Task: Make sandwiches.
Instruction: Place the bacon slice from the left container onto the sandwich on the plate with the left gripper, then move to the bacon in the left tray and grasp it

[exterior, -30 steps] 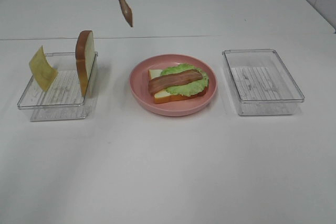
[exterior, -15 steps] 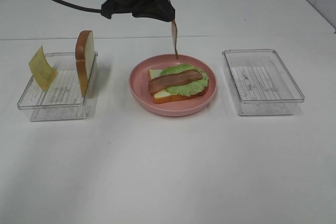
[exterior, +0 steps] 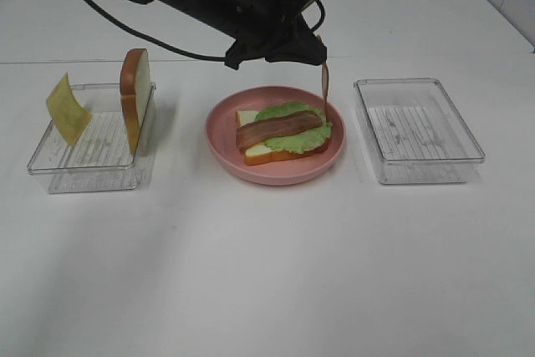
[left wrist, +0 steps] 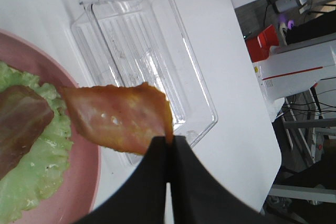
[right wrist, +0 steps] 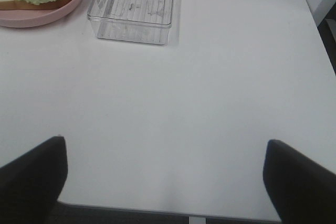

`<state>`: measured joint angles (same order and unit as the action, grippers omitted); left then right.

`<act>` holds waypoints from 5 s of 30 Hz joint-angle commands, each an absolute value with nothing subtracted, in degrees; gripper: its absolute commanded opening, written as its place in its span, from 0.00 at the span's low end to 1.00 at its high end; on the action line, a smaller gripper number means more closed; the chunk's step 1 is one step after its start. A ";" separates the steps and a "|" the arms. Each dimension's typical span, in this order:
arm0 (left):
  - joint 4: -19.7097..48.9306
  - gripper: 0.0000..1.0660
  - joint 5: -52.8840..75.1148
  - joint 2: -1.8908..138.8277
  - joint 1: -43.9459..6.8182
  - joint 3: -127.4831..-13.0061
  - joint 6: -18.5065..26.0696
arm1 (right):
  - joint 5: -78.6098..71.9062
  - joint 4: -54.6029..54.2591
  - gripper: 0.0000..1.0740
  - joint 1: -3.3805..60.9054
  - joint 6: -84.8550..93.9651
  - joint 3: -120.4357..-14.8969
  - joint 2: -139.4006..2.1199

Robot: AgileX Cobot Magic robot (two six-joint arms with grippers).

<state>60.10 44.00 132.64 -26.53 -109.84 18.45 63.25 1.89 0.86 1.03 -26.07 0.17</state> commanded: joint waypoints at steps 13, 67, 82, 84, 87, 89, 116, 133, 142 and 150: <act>33.46 0.00 48.76 134.87 -25.44 -111.55 2.64 | 63.08 1.78 0.92 0.52 1.55 -25.95 2.18; 5.73 0.95 70.47 114.02 -23.78 -116.60 -1.60 | 63.08 1.78 0.92 0.52 1.49 -25.95 2.23; 4.18 0.95 75.17 110.18 -12.95 -110.47 -2.58 | 63.08 1.72 0.92 0.52 1.32 -25.95 2.12; 4.13 0.95 74.89 110.18 -12.20 -109.38 -2.41 | 63.08 1.72 0.92 0.52 1.32 -25.95 2.12; 4.07 0.95 73.74 110.29 -9.91 -106.28 -1.60 | 63.08 1.72 0.92 0.52 1.32 -25.95 2.12; 3.95 0.95 72.59 110.29 -8.42 -103.82 0.00 | 63.08 1.72 0.92 0.52 1.32 -25.95 2.12; 6.25 0.95 61.19 124.73 -1.26 -104.34 -7.73 | 63.08 1.72 0.92 0.52 1.32 -25.95 2.12; 6.07 0.92 60.33 131.49 -1.26 -108.58 -9.11 | 63.08 1.72 0.92 0.52 1.32 -25.95 2.12; 5.96 0.86 59.93 131.89 -1.26 -108.58 -9.11 | 63.08 1.72 0.92 0.52 1.32 -25.95 2.12; 3.72 0.51 59.70 132.07 -1.26 -108.58 -12.43 | 63.08 1.72 0.92 0.52 1.32 -25.95 2.12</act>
